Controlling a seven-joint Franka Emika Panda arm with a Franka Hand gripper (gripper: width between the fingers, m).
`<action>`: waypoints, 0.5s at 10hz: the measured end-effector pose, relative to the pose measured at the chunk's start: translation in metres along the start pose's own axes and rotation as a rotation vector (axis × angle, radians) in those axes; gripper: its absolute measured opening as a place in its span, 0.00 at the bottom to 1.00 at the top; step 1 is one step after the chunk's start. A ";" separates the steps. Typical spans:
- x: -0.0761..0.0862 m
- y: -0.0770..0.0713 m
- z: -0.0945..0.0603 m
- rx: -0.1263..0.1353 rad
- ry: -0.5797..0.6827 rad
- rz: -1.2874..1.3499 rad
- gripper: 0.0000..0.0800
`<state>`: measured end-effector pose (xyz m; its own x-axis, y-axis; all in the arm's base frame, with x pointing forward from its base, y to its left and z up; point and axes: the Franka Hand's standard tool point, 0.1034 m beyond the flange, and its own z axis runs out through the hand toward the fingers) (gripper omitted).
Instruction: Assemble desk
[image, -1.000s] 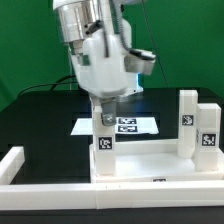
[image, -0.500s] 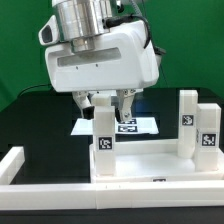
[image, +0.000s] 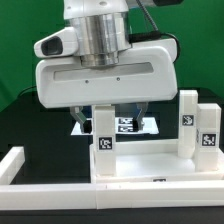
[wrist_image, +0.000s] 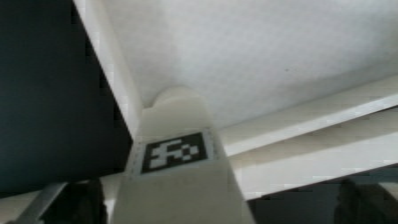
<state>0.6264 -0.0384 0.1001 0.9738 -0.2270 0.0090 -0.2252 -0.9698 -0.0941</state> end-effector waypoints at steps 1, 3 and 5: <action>0.000 0.000 0.000 0.000 -0.001 0.025 0.76; 0.000 0.003 0.001 -0.003 0.000 0.095 0.57; 0.001 0.007 0.001 -0.007 0.001 0.259 0.38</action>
Offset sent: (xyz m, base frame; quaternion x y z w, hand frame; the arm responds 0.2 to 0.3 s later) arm 0.0000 0.0000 0.0000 0.0000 0.0000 0.1938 0.9810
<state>0.6254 -0.0458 0.0989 0.8838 -0.4677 -0.0130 -0.4670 -0.8800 -0.0863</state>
